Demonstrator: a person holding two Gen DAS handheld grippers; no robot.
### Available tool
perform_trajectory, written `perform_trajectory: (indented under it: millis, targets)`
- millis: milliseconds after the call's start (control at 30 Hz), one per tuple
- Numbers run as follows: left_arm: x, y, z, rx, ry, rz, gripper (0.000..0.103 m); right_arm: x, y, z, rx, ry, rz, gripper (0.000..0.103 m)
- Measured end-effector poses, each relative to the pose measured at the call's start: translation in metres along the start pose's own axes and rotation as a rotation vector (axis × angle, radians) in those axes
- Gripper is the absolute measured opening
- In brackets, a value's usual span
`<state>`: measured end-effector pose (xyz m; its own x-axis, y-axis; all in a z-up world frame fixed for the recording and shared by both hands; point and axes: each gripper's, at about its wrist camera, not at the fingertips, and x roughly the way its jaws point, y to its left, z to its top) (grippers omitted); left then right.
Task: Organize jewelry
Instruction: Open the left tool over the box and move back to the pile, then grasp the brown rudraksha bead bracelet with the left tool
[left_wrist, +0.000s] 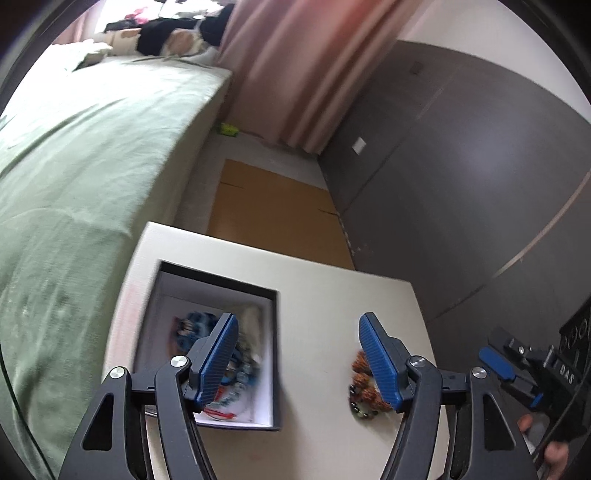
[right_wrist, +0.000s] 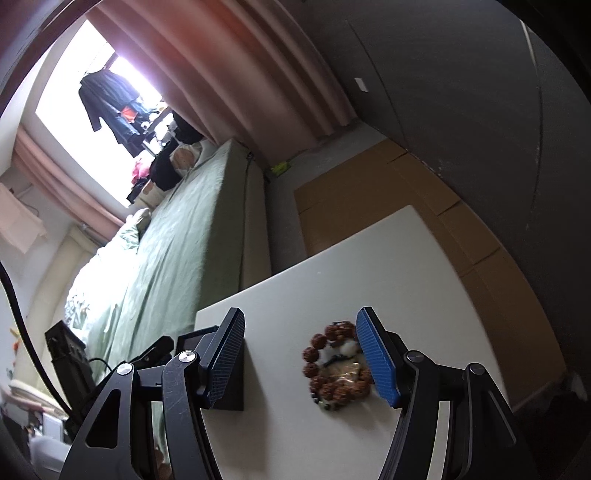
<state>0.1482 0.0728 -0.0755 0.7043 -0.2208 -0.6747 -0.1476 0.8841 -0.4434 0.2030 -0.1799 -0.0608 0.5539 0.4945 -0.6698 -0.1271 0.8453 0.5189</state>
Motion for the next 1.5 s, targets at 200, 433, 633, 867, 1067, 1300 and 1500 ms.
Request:
perform_trajectory:
  millis: [200, 433, 633, 867, 1067, 1300, 1500]
  targets:
    - [0.013, -0.036, -0.013, 0.094, 0.030, -0.031, 0.069, -0.007, -0.022, 0.004, 0.032, 0.033, -0.024, 0.064]
    - [0.037, -0.068, -0.031, 0.162, 0.095, -0.045, 0.059, -0.009, -0.046, 0.005, 0.076, 0.067, -0.041, 0.064]
    - [0.065, -0.091, -0.048, 0.223, 0.160, -0.014, 0.053, -0.009, -0.069, 0.007, 0.127, 0.092, -0.040, 0.064]
    - [0.091, -0.097, -0.059, 0.244, 0.205, 0.055, 0.049, -0.015, -0.080, 0.008, 0.150, 0.082, -0.076, 0.064]
    - [0.112, -0.095, -0.067, 0.236, 0.239, 0.086, 0.038, -0.015, -0.081, 0.009, 0.143, 0.096, -0.072, 0.064]
    - [0.108, -0.090, -0.067, 0.207, 0.208, 0.079, 0.019, -0.009, -0.080, 0.006, 0.128, 0.118, -0.092, 0.064]
    - [0.080, -0.097, -0.055, 0.190, 0.153, -0.048, 0.019, -0.004, -0.078, 0.004, 0.123, 0.127, -0.099, 0.064]
